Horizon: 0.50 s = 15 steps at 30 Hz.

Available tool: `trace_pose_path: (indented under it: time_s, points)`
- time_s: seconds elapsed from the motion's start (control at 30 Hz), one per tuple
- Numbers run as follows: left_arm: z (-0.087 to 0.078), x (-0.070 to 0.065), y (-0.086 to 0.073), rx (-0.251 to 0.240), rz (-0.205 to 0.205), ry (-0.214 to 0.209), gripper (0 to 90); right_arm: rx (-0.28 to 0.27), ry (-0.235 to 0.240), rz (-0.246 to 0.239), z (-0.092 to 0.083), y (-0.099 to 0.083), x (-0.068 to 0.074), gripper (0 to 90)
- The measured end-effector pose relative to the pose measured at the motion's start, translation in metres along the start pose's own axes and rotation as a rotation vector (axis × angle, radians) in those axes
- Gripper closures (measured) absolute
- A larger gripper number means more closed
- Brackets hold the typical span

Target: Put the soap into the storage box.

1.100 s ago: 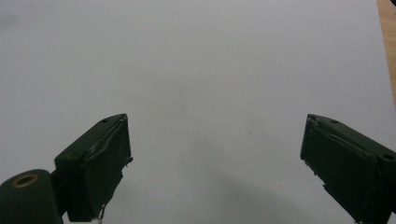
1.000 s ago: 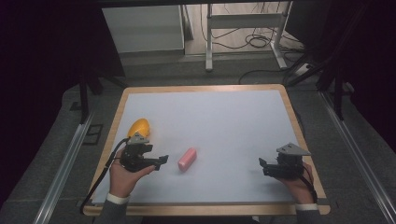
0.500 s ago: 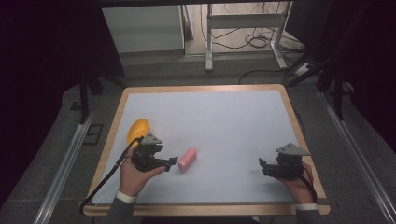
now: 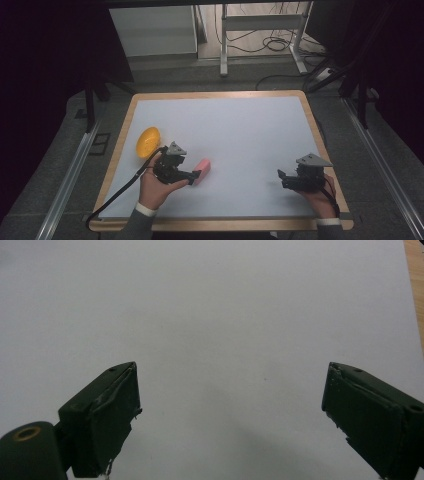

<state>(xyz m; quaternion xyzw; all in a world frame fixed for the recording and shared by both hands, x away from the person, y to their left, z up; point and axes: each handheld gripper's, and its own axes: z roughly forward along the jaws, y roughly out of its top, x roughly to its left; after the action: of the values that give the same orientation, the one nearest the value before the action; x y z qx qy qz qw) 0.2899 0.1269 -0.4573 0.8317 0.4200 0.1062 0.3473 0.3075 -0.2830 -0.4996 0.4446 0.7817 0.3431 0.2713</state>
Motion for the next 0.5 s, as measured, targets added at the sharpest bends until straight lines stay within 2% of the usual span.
trace_pose_path:
  time_s: [0.23, 0.5]
  points:
    - [0.013, -0.005, 0.004, 0.025, 0.008, -0.001, 23.1, 0.002, -0.001, -0.002, 0.0, 0.0, 0.0, 8.3]
    - [0.024, -0.005, 0.006, 0.05, 0.002, 0.008, 24.0, 0.006, -0.005, -0.002, 0.001, -0.001, 0.0, 8.3]
